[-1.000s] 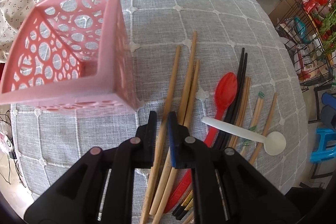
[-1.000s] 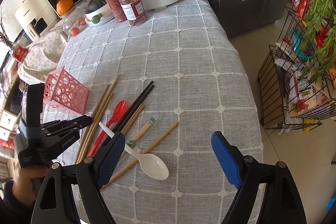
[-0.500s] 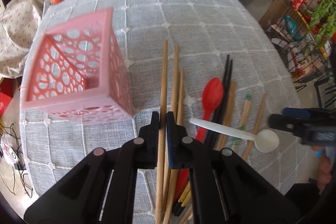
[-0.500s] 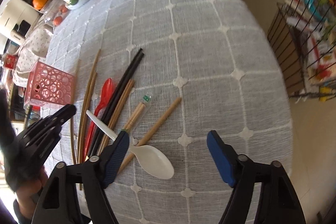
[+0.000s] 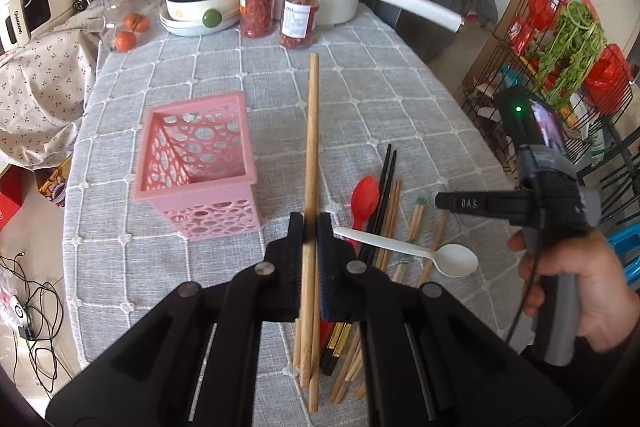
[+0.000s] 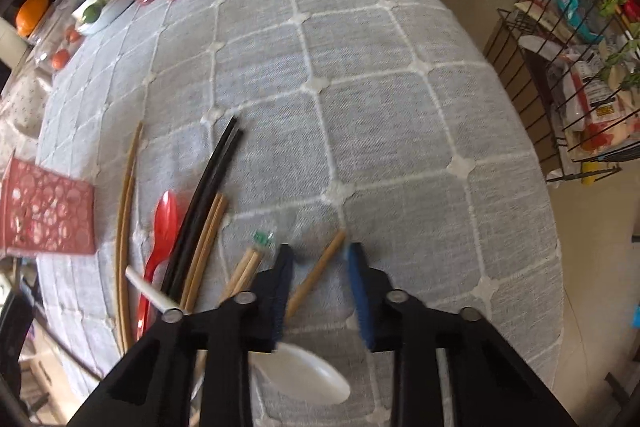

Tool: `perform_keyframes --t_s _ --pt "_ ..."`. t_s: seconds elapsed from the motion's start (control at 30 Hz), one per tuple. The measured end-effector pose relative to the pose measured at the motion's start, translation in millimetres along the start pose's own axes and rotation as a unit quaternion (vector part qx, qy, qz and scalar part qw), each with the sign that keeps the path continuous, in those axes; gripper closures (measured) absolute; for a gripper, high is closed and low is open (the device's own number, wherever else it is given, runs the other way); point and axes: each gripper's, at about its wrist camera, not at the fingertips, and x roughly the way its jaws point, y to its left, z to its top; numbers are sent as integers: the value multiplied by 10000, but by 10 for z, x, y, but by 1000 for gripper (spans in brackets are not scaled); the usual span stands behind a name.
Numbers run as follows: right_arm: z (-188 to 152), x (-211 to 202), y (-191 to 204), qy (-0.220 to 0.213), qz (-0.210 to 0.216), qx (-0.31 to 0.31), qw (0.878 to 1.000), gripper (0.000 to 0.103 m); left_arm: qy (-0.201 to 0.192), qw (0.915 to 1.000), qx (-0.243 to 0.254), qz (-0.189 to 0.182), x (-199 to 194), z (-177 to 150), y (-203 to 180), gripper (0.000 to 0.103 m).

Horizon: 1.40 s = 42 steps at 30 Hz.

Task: Organize utensils
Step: 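Lift the wooden chopstick with the left tool and drop it into the pink holder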

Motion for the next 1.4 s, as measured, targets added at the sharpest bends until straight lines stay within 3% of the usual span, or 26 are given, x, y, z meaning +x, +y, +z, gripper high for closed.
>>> perform_keyframes --t_s 0.1,0.23,0.37,0.43,0.47,0.5,0.53,0.6,0.67,0.83,0.9,1.03,1.23,1.4 --pt "105 16 -71 -148 142 261 9994 95 -133 9999 -74 -66 -87 -5 58 96" --pt "208 12 -170 -253 668 502 9962 100 -280 9994 -157 -123 -190 -11 129 96" --pt "262 -65 -183 -291 1208 527 9908 100 -369 9989 -225 -182 -285 -9 183 96" --pt "257 -139 -109 -197 1106 380 9929 98 -405 9987 -245 -205 -329 -11 208 96" --pt "236 -178 -93 -184 967 347 9945 96 -423 9985 -257 -214 -350 -12 222 96" --pt "190 -221 -76 -195 847 290 9958 88 -438 9984 -270 -223 -367 -9 233 96" --pt "143 -286 -49 -211 682 201 9972 73 -448 9983 -286 -236 -382 -4 246 96" --pt "54 -348 -24 -216 451 88 9987 54 -482 9980 -328 -258 -409 5 269 96" --pt "18 -312 -31 -168 264 -42 9995 54 -523 9976 -364 -273 -436 10 280 96" --pt "-99 -13 -46 378 280 227 9986 81 -567 9972 -371 -329 -475 8 266 96" --pt "-114 -15 83 230 134 50 9996 89 -573 9971 -364 -333 -483 5 265 96" --pt "-84 -8 209 -128 -126 25 9998 94 -606 9969 -387 -305 -503 -7 303 96" --pt "140 44 153 -338 370 395 9980 97 -712 9959 -470 -295 -576 -5 396 96" --pt "200 -192 132 -807 726 413 9932 97 -903 9937 -558 -355 -672 48 435 96"
